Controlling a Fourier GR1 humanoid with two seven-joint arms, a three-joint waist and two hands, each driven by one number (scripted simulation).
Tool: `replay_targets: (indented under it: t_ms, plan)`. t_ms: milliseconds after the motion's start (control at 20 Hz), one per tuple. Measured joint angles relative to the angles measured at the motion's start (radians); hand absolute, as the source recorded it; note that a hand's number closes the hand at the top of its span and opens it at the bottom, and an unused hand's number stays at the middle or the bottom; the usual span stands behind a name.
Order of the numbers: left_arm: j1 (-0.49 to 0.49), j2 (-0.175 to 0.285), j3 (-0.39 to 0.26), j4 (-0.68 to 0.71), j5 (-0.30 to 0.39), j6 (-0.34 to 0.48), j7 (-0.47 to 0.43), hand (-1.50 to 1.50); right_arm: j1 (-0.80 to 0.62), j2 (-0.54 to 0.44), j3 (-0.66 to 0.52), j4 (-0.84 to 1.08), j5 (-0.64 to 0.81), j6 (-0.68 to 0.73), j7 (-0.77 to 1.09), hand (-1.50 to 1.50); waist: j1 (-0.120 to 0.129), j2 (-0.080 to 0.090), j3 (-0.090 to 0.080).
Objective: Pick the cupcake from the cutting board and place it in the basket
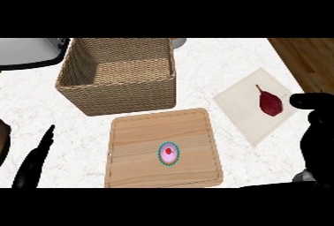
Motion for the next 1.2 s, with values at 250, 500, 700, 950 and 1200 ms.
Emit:
replay_targets:
  t_ms: [250,500,700,950,1200]
  plan:
    - [0.032,0.012,0.036,0.015,0.011,0.025,0.034,0.00,0.214,0.039,-0.088,-0.022,0.160,-0.206,-0.041,-1.50,-0.093,0.005,0.000]
    - [0.042,0.023,0.056,-0.003,0.019,0.037,0.052,0.00,0.495,-0.003,-0.074,-0.029,0.355,-0.280,-0.084,-1.50,-0.104,0.017,-0.006]
    - [0.036,0.030,0.052,-0.020,0.016,0.033,0.071,0.00,0.697,-0.070,-0.020,-0.048,0.546,-0.303,-0.154,-1.50,-0.083,0.023,-0.010]
    - [0.030,0.032,0.034,-0.040,0.005,0.026,0.093,0.00,0.959,-0.049,0.074,-0.069,0.758,-0.405,-0.245,-1.50,-0.045,0.029,-0.010]
    - [-0.008,0.027,0.003,-0.068,-0.018,0.022,0.132,0.00,1.191,0.048,0.175,-0.031,0.910,-0.567,-0.328,-1.50,0.008,0.038,-0.009]
